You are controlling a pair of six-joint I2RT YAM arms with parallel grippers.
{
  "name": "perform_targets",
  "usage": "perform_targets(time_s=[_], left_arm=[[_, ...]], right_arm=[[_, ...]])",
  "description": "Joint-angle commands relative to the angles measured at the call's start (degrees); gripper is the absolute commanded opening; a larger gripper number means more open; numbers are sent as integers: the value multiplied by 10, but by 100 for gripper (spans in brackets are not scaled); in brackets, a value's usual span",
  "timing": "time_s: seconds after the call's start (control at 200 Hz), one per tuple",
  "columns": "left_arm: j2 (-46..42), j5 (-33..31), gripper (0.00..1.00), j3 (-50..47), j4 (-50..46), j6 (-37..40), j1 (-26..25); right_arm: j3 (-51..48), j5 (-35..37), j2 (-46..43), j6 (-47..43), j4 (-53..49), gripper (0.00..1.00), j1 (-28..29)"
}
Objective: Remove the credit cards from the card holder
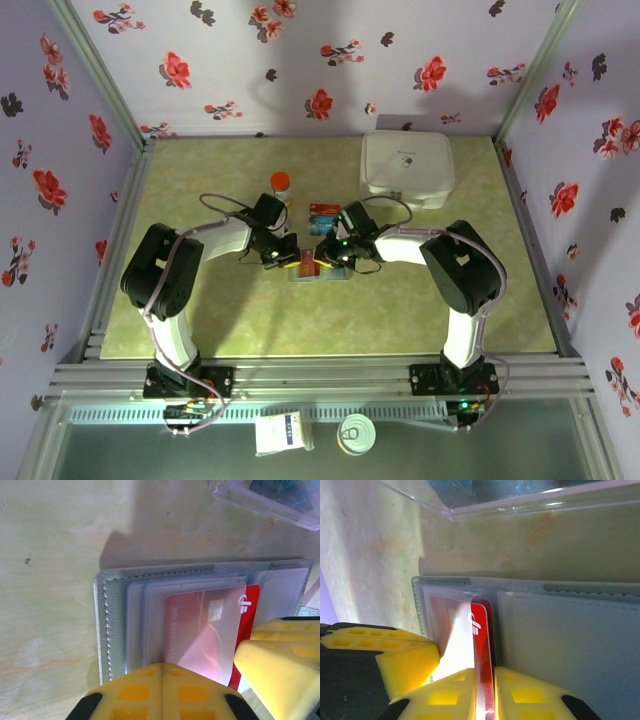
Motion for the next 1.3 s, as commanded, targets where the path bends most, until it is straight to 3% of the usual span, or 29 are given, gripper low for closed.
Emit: perform_targets(time_s=[0.0,0.37,0.75,1.295], left_arm=[[9,-18,0,5,-23,13,-3],[3,-20,0,4,-27,13,-2],[2,-21,0,4,-31,14,-2],[1,-19,0,9,-32,14,-2]], right_arm=[[-10,-17,-4,9,27,14,-3],[-32,-10,-25,-4,26,3,-15],[-15,46,-79,-75,-112,2,-34],[68,124,-56,-101,-215,5,8]])
